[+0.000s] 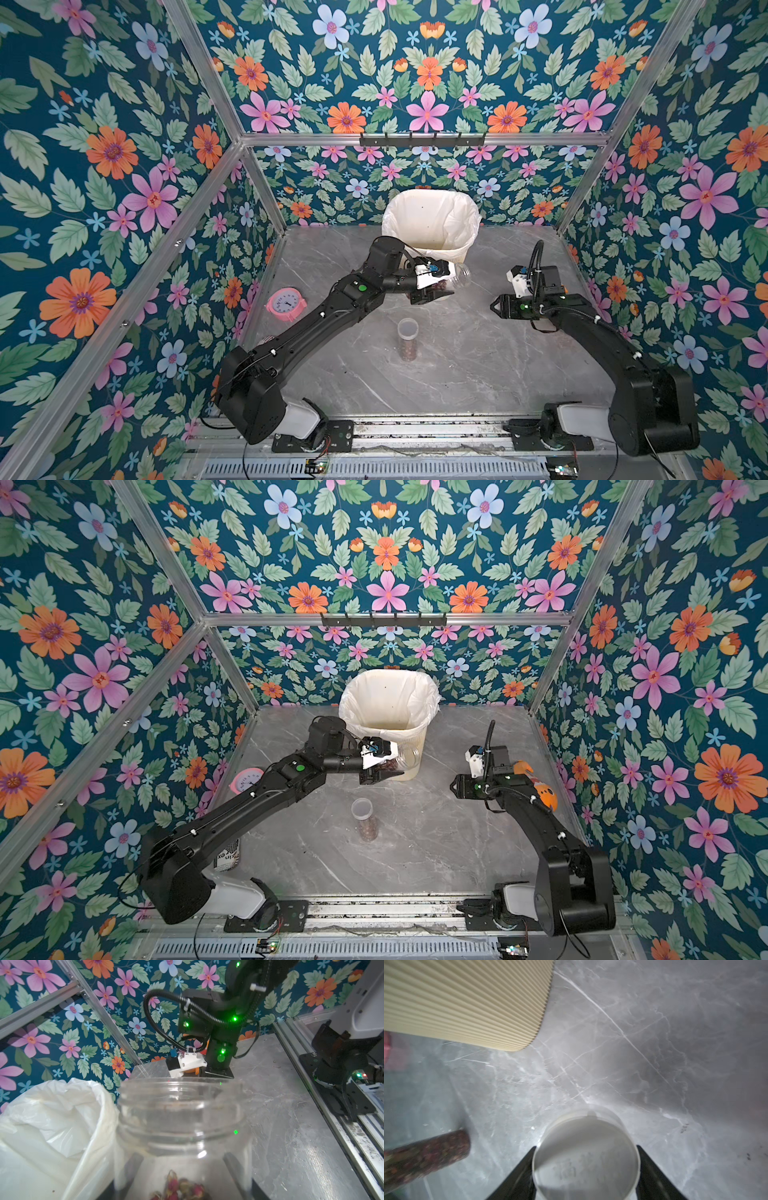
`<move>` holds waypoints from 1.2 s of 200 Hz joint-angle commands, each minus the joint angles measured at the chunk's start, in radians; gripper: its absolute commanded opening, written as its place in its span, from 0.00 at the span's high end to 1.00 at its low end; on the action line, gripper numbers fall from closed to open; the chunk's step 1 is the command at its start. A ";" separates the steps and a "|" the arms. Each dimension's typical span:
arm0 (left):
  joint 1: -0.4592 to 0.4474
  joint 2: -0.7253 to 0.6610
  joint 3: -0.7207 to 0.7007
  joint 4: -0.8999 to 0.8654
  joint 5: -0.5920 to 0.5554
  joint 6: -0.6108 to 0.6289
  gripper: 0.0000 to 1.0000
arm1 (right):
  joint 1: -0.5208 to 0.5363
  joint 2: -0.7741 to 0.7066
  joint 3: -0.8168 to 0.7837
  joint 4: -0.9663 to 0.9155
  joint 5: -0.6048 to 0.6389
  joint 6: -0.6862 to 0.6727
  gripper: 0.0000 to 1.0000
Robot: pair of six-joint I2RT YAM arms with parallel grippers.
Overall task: Empty the moldy dried flower tea in the jars
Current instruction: Place the lid at the center of the board.
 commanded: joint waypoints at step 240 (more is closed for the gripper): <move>0.135 -0.021 0.066 0.164 -0.062 -0.420 0.53 | 0.066 -0.042 0.145 -0.169 0.047 0.014 0.16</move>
